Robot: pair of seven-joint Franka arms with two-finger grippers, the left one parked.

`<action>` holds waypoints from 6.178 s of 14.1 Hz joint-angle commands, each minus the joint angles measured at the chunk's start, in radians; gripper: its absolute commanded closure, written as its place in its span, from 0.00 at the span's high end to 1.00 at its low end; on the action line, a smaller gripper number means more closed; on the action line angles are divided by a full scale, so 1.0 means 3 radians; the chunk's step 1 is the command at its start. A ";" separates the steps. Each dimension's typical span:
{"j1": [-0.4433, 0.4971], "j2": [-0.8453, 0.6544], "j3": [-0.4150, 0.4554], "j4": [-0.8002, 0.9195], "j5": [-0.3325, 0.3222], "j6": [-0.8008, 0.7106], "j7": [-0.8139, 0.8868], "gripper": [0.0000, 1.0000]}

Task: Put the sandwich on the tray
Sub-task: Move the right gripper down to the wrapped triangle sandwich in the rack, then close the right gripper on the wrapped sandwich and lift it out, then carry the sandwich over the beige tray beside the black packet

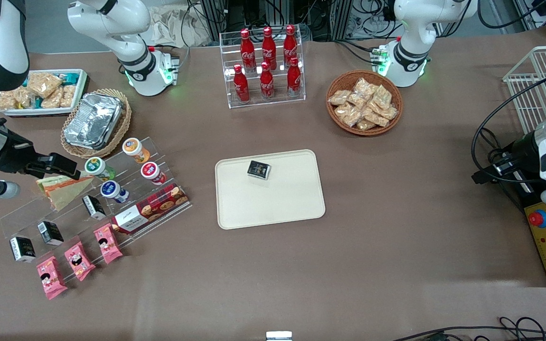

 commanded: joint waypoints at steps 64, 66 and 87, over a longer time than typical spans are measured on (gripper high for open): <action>-0.1008 0.0695 -0.0016 -0.0448 -0.0264 0.0439 0.0660 0.00; -0.0992 0.0644 -0.0005 -0.0234 -0.0259 0.0071 0.0665 0.00; 0.1236 0.0653 0.0020 0.0371 0.0712 0.0150 0.4861 0.00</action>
